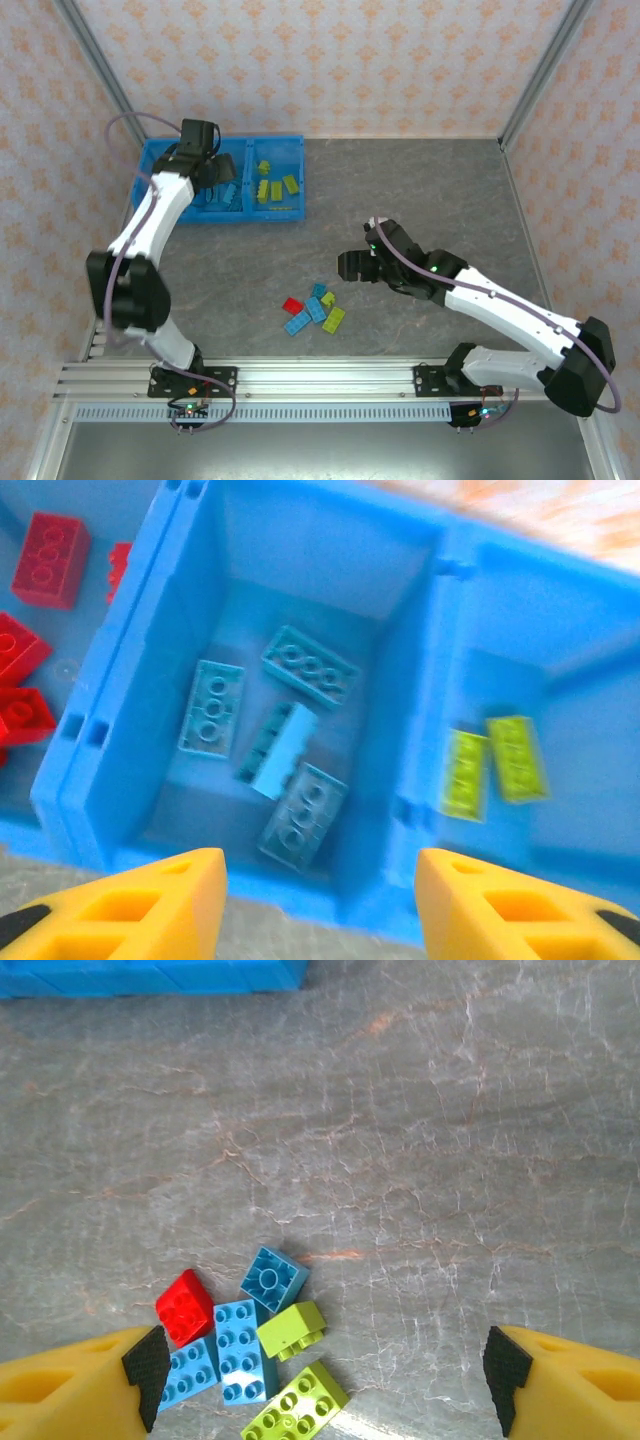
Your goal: Sort the legos into containers by color
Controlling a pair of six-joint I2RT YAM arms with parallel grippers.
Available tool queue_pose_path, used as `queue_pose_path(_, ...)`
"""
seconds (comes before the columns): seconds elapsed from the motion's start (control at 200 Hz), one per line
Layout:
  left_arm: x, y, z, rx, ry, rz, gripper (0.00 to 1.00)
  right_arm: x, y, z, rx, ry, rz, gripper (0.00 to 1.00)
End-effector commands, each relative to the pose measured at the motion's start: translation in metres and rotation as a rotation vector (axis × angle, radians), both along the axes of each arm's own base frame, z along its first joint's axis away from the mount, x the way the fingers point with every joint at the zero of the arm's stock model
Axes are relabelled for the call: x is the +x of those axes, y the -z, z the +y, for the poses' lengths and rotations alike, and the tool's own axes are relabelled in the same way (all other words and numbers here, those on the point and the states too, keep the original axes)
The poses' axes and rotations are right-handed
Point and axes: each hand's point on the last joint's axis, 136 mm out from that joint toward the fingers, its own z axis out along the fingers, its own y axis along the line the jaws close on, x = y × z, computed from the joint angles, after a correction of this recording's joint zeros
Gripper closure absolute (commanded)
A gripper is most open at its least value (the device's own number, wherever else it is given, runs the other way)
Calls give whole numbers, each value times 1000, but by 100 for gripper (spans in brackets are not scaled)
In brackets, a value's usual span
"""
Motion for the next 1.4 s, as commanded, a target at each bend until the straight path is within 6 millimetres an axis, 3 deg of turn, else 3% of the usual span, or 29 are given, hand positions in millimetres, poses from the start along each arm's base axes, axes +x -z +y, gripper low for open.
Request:
queue_pose_path(0.0,-43,-57,-64,-53,182,-169,48,-1,6,10,26,12,56,16)
queue_pose_path(0.08,-83,-70,-101,-19,346,-207,48,-5,26,19,28,2,124,17)
queue_pose_path(0.195,-132,-70,-128,37,549,-206,48,-10,48,25,7,35,199,17)
queue_pose_path(0.38,-191,-38,-155,24,887,-120,35,-21,87,49,-92,-10,309,16)
queue_pose_path(0.47,-200,-16,-153,54,928,-92,32,-25,105,60,-137,-35,346,16)
queue_pose_path(0.581,-202,-12,-141,132,925,-66,29,-26,124,68,-175,-44,378,16)
queue_pose_path(0.746,-201,-6,-132,186,906,-58,28,-24,135,64,-203,9,395,44)
queue_pose_path(0.871,-202,4,-128,205,903,-24,27,-24,138,59,-204,35,392,56)
queue_pose_path(0.971,-203,4,-128,204,904,-23,25,-23,134,59,-193,37,381,71)
queue_pose_path(1.131,-203,2,-124,221,886,-40,23,-15,109,58,-165,54,318,74)
queue_pose_path(1.241,-200,0,-117,245,854,-47,22,-3,75,53,-132,81,216,74)
queue_pose_path(1.391,-196,-4,-106,290,790,-63,20,24,9,55,-40,96,-10,72)
